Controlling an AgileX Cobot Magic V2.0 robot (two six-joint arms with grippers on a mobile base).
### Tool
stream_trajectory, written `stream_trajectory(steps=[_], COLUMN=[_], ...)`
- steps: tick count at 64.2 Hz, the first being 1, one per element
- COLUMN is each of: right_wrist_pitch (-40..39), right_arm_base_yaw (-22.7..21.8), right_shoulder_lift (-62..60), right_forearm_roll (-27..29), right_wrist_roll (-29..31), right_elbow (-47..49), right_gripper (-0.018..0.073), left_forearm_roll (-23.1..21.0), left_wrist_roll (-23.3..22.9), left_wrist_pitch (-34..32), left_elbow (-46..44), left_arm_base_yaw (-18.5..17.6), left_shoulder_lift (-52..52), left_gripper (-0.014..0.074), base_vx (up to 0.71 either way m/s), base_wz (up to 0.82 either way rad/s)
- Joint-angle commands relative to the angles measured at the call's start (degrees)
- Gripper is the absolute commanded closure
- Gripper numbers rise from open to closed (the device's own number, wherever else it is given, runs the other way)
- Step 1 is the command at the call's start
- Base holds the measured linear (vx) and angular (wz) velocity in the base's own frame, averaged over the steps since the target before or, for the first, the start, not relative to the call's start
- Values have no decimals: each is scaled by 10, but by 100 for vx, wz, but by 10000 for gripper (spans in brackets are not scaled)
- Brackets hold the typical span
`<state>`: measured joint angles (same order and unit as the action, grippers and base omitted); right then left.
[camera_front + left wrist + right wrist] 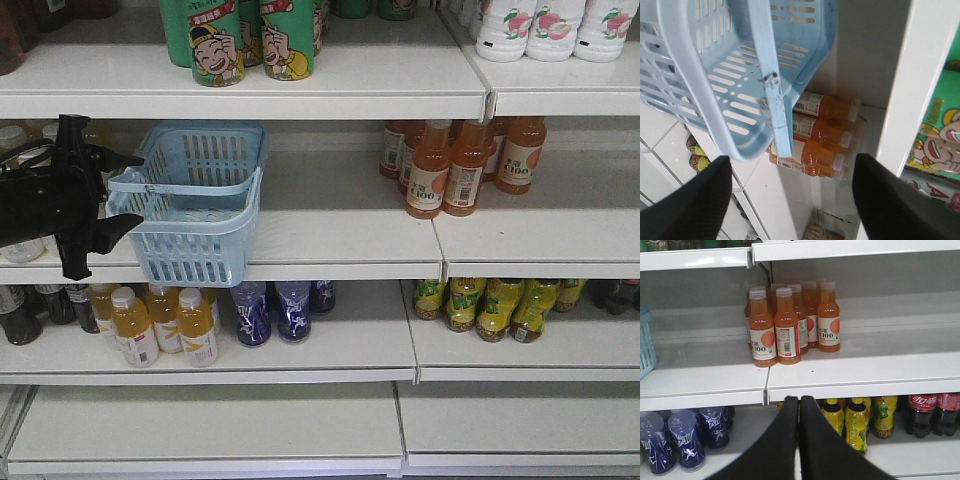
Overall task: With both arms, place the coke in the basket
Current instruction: 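Reach the left gripper to the light-blue basket's handle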
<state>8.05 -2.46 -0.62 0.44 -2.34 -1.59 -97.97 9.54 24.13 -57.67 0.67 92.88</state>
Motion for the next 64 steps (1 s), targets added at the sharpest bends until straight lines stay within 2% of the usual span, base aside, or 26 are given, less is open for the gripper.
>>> stream_trajectory(steps=[1, 44, 64], right_wrist_pitch=[-45, -45, -45], right_arm_base_yaw=[-3, -3, -3], right_shoulder_lift=[-10, -10, -10], right_forearm_roll=[-4, -4, -4], right_wrist_roll=[2, 2, 2], right_elbow=[-7, -7, -7], right_gripper=[568, 568, 568], left_forearm_roll=[-43, -42, -42], left_wrist_roll=[5, 3, -1], left_wrist_pitch=[23, 46, 41], left_elbow=[-33, -130, -172], left_arm_base_yaw=[-4, -4, -15], left_shoulder_lift=[1, 99, 135], left_gripper=[101, 101, 101], base_vx=[0, 0, 0], base_wz=[0, 0, 0])
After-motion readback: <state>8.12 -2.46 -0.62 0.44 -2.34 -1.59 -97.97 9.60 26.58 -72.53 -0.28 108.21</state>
